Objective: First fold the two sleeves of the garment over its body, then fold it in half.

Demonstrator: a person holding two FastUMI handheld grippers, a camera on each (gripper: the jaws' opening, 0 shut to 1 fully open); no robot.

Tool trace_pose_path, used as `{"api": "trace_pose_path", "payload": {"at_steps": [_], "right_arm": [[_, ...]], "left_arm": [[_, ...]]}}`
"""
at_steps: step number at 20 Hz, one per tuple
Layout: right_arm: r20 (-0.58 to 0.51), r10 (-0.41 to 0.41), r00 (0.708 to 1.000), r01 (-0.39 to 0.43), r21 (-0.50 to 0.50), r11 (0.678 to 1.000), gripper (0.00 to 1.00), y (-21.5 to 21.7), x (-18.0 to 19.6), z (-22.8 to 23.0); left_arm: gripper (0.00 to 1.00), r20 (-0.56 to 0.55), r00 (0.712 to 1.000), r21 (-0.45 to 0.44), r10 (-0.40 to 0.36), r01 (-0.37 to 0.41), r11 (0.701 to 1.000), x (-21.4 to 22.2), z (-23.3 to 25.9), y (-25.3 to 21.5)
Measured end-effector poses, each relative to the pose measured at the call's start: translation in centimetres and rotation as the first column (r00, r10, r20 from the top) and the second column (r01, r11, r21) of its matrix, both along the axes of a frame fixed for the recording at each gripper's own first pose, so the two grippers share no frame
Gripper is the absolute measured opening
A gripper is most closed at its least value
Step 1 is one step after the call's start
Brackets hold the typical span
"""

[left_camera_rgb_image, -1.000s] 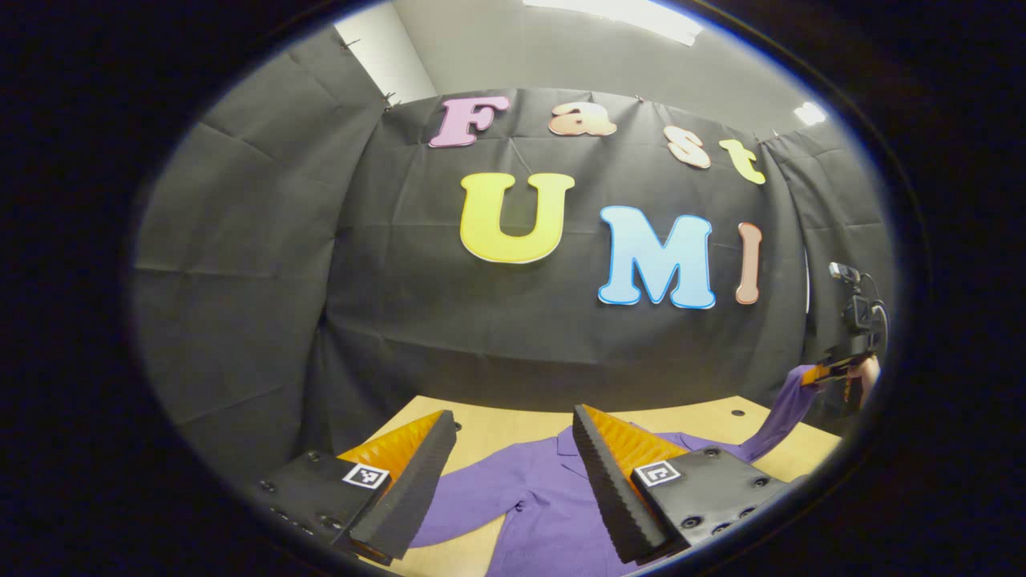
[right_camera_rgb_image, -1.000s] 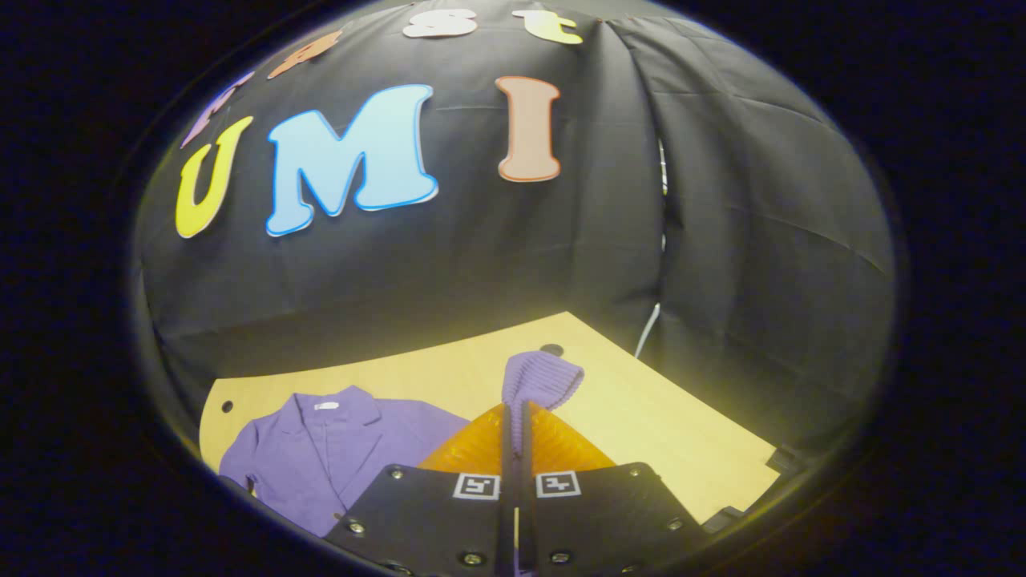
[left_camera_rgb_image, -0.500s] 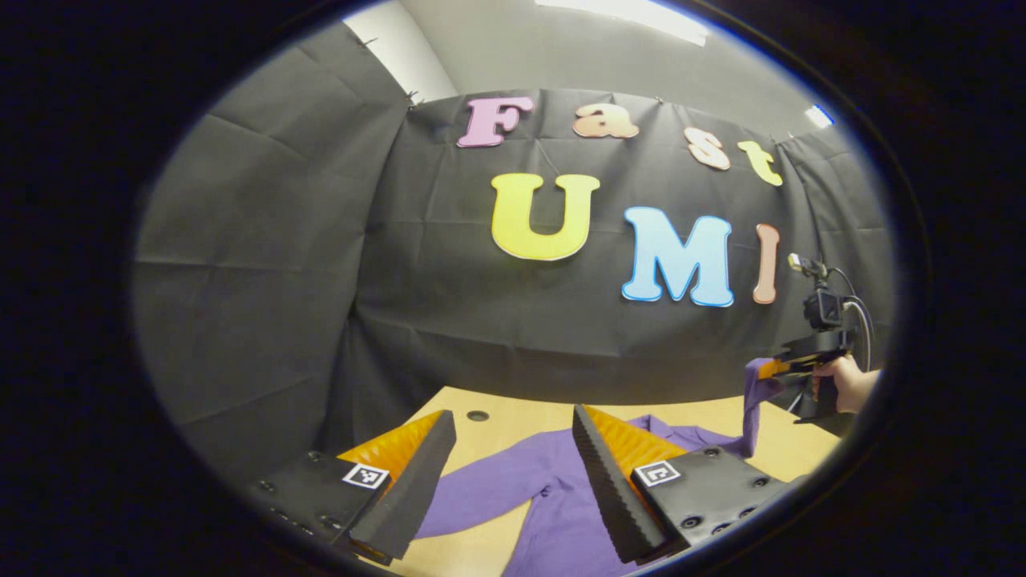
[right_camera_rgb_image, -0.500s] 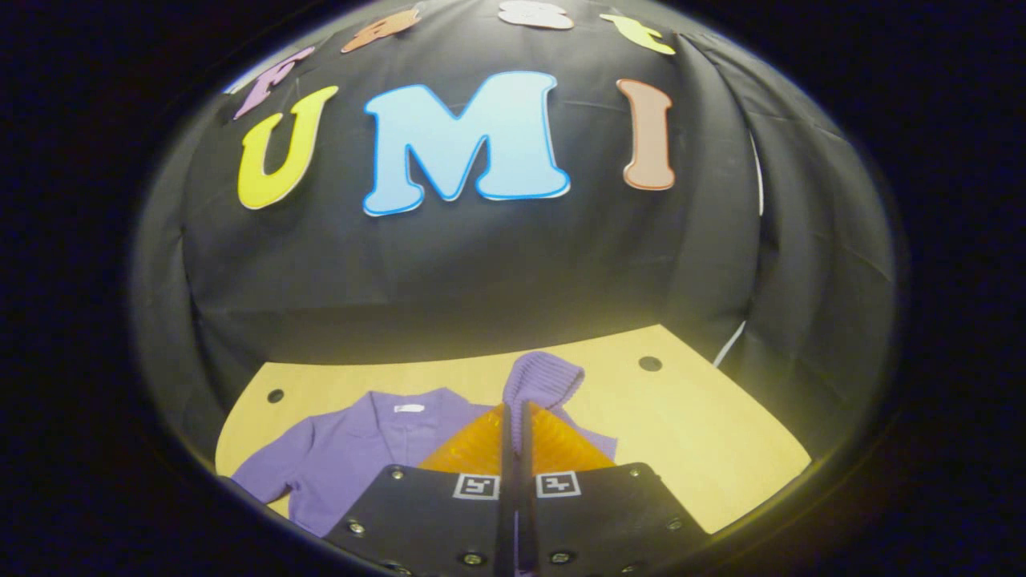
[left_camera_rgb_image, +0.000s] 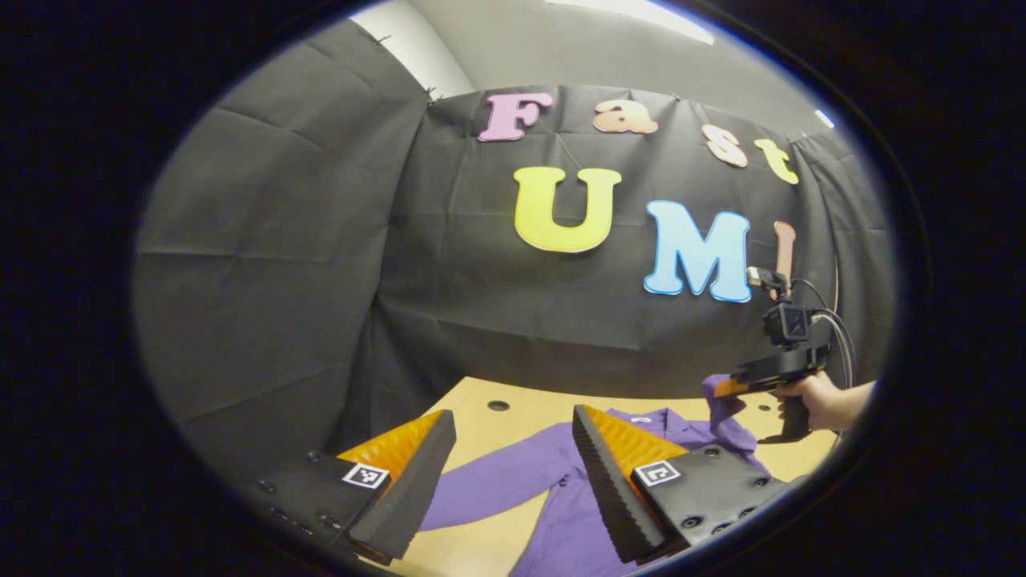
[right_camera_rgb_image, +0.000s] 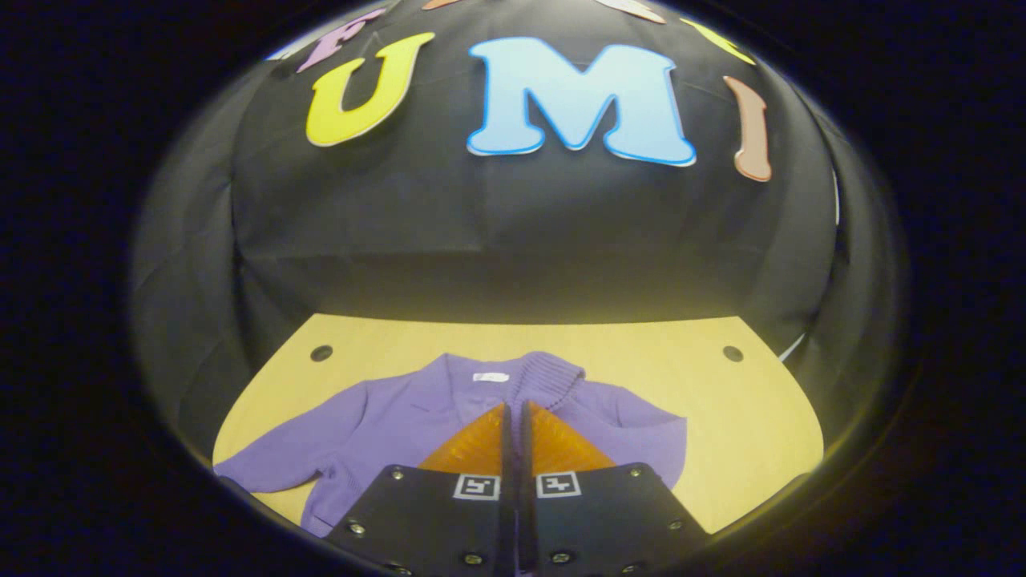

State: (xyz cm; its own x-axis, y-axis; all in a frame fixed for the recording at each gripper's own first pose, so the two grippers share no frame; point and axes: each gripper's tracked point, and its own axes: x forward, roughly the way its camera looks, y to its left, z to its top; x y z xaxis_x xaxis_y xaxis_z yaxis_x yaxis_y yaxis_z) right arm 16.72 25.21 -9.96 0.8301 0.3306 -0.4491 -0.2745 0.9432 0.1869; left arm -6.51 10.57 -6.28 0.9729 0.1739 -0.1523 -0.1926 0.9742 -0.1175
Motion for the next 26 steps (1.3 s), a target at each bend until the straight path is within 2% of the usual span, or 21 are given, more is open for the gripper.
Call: {"api": "trace_pose_path", "payload": {"at_steps": [4,9,14,19,20,21,24,26], "right_arm": [[-0.050,0.116,0.992,-0.119,-0.059,0.991,0.02,6.1,-0.4,-3.4],[-0.119,0.231,0.966,-0.247,-0.152,0.957,0.02,12.2,-1.3,-8.2],[-0.158,0.275,0.948,-0.304,-0.207,0.930,0.02,14.5,-1.8,-10.8],[-0.162,0.323,0.932,-0.349,-0.169,0.922,0.05,15.5,-2.3,-11.0],[-0.156,0.341,0.927,-0.364,-0.157,0.918,0.13,15.8,-2.6,-10.7],[-0.142,0.365,0.920,-0.384,-0.139,0.913,0.15,16.1,-3.0,-10.2],[-0.089,0.398,0.913,-0.407,-0.143,0.902,0.49,16.2,-3.8,-8.5],[-0.060,0.404,0.913,-0.409,-0.141,0.902,0.78,16.2,-4.4,-7.4]], "left_arm": [[0.94,-0.011,0.999,-0.001,0.050,-0.050,0.999,-0.3,-0.6,1.0],[0.94,-0.059,0.991,0.002,0.117,-0.117,0.993,-1.2,-2.1,2.7],[0.96,-0.111,0.980,0.004,0.162,-0.163,0.987,-2.2,-4.0,4.2],[0.96,-0.156,0.970,0.006,0.187,-0.188,0.982,-2.7,-5.3,4.5],[0.96,-0.164,0.968,0.007,0.191,-0.193,0.981,-2.8,-5.7,4.7],[0.94,-0.173,0.966,0.006,0.194,-0.196,0.981,-2.9,-6.0,4.8],[0.96,-0.191,0.959,0.003,0.209,-0.213,0.977,-3.1,-6.8,5.0],[0.94,-0.202,0.953,-0.002,0.224,-0.229,0.973,-3.5,-7.2,5.3]]}}
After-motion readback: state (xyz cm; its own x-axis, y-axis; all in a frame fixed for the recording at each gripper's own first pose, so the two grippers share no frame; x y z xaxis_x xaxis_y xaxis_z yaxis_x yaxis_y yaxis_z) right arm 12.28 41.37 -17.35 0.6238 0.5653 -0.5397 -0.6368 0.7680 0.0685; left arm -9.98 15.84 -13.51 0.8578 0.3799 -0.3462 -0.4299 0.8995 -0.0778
